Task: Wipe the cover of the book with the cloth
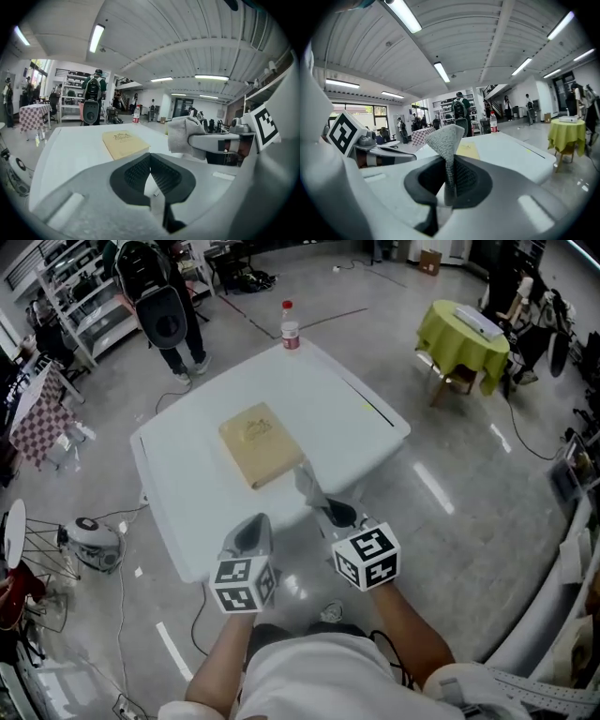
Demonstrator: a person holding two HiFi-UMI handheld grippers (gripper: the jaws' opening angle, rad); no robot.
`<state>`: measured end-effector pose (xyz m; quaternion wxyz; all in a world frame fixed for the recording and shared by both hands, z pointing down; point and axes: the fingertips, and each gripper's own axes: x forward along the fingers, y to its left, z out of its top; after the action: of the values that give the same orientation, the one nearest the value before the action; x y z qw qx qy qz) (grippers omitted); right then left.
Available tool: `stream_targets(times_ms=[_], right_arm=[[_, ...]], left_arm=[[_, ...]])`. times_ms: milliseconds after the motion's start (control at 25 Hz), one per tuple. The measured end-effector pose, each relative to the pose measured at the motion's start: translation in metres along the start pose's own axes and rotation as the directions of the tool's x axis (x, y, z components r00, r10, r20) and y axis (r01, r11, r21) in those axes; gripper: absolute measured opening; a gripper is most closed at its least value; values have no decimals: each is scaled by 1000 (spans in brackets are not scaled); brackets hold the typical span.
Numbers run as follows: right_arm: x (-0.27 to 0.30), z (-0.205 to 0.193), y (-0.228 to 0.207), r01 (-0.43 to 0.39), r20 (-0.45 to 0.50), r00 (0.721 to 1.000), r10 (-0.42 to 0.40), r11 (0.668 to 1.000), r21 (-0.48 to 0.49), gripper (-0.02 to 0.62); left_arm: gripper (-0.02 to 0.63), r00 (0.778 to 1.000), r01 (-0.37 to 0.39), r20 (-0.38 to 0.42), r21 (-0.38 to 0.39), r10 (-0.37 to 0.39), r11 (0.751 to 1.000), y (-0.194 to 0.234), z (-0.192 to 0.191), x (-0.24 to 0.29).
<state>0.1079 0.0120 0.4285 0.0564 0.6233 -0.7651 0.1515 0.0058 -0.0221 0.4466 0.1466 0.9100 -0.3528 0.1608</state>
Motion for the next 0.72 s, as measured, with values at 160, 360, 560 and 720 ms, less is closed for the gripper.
stream_targets(times_ms=[160, 360, 560, 720], right_arm=[[24, 11, -11, -73, -10, 997, 72, 996, -54, 17], [62, 16, -21, -144, -46, 989, 138, 980, -139, 17], [109, 28, -37, -183, -105, 981, 162, 953, -240, 17], [154, 46, -44, -223, -134, 973, 188, 915, -335, 17]], left_arm=[[8, 998, -59, 16, -21, 59, 998, 9, 9, 11], [6, 993, -107, 34, -62, 109, 992, 28, 14, 35], [6, 990, -126, 44, -121, 133, 985, 50, 23, 74], [8, 990, -125, 48, -142, 133, 982, 75, 39, 100]])
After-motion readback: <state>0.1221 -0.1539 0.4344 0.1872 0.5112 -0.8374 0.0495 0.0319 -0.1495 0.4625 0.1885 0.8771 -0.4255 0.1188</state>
